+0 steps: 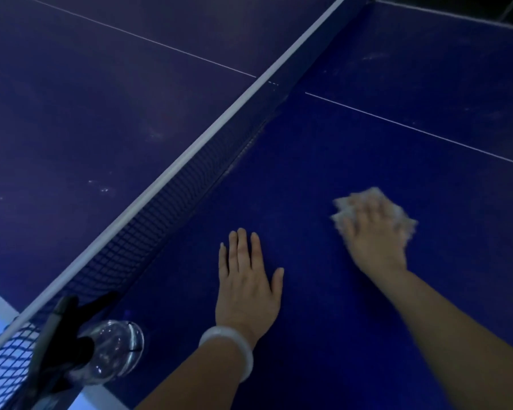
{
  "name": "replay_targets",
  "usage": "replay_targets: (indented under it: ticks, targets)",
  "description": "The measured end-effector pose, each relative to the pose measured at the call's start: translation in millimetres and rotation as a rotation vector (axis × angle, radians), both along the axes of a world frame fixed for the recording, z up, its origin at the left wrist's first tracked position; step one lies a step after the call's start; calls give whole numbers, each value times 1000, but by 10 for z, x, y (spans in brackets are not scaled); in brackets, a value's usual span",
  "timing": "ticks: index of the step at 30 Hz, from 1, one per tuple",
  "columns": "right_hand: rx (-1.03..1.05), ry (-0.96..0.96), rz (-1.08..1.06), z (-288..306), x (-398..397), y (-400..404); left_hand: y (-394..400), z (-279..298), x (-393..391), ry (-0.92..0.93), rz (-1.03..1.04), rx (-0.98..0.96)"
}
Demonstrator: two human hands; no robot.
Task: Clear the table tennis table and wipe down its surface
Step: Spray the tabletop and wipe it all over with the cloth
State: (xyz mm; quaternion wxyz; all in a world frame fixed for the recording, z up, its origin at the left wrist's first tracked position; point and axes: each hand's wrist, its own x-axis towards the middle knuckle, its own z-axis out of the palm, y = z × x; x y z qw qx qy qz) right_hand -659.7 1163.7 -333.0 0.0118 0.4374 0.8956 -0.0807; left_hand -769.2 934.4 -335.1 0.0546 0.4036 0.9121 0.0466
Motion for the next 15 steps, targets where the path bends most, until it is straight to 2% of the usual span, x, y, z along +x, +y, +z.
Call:
replay_targets:
  ticks: [2,4,6,9,11,12,13,15]
  targets:
    - [-12,-8,-286,30,268,39,1,7,5,8,4,-2]
    - [42,-50,-339,34,256,-214,-1,14,9,12,7,5]
    - [90,-41,-126,12,149,-612,3,26,18,28,12,8]
    - [121,-4,335,-39,244,-1029,10,35,26,36,12,22]
    - [126,-32,459,-26,538,-900,9,16,21,31,17,21]
    - [166,-60,423,-37,727,-771,5,5,20,32,20,23]
    - [194,-70,295,-27,916,-610,3,-3,21,35,20,32]
    - [77,-11,-207,57,1234,-370,3,-15,19,42,15,52]
